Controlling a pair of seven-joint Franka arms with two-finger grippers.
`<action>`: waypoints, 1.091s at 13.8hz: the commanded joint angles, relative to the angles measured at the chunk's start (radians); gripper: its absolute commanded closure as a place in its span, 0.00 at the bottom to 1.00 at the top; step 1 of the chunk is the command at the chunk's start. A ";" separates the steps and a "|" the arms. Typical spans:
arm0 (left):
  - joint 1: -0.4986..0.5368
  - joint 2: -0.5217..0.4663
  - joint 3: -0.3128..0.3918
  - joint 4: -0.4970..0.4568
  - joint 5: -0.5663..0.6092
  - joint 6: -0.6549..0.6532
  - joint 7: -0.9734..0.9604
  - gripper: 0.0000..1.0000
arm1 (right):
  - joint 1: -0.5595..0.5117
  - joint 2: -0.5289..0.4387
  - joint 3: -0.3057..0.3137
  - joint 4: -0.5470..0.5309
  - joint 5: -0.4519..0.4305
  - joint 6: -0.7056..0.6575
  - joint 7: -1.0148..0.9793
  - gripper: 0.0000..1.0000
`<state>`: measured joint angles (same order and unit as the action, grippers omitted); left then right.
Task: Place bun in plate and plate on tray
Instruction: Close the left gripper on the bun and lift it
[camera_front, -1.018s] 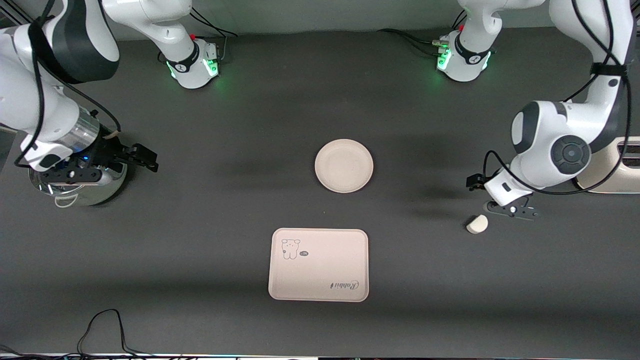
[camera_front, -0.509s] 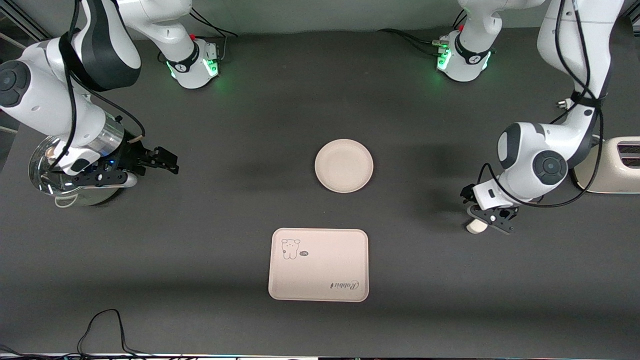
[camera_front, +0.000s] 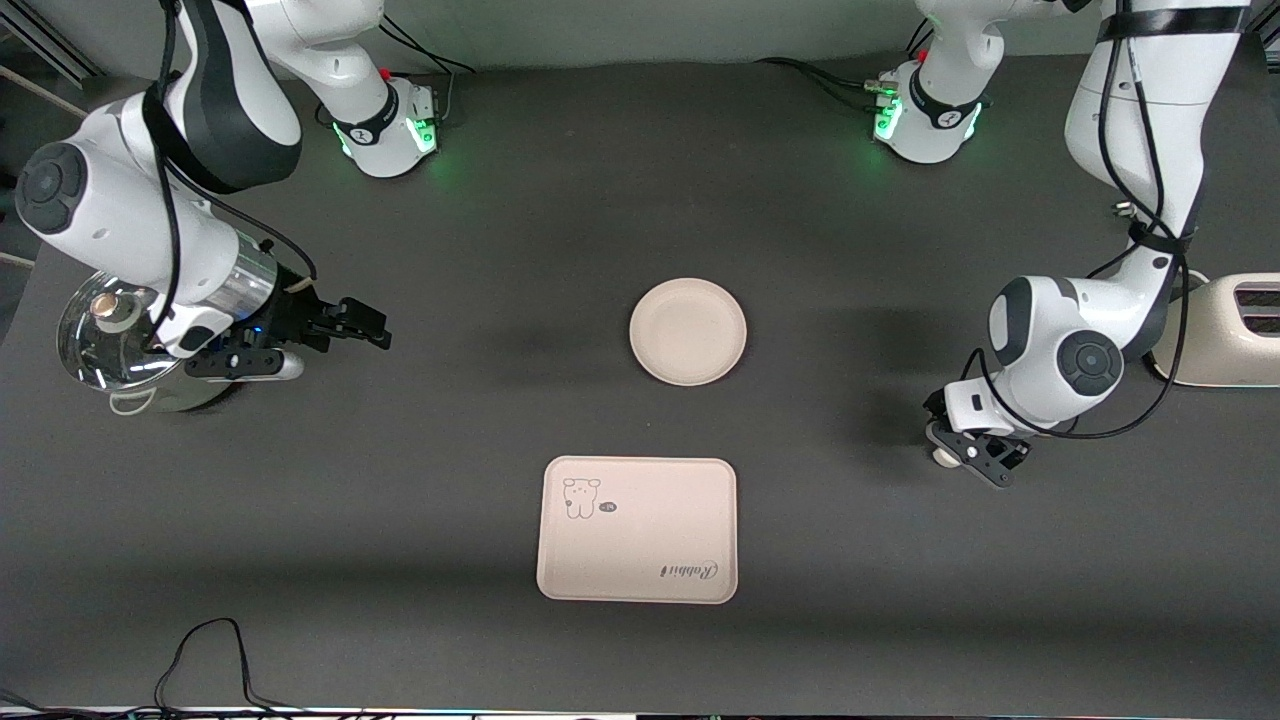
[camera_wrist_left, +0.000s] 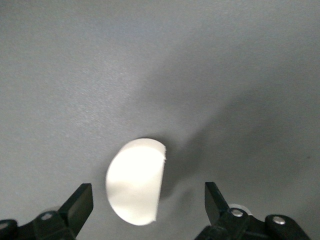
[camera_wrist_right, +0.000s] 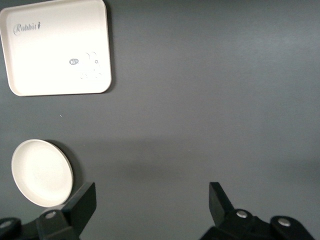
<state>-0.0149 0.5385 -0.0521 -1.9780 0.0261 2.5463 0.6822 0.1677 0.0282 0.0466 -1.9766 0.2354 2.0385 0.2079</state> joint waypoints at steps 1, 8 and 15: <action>0.001 0.032 0.003 0.044 0.009 -0.003 0.043 0.03 | 0.068 0.041 0.003 0.002 0.024 0.063 0.082 0.00; 0.006 0.046 0.002 0.056 -0.011 -0.017 0.037 1.00 | 0.119 0.117 0.004 -0.008 0.025 0.186 0.119 0.00; -0.020 -0.072 -0.008 0.065 -0.022 -0.190 -0.056 1.00 | 0.125 0.128 0.003 -0.018 0.025 0.186 0.119 0.00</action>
<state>-0.0136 0.5609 -0.0594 -1.9039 0.0139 2.4520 0.6702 0.2767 0.1607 0.0556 -1.9799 0.2389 2.2062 0.3112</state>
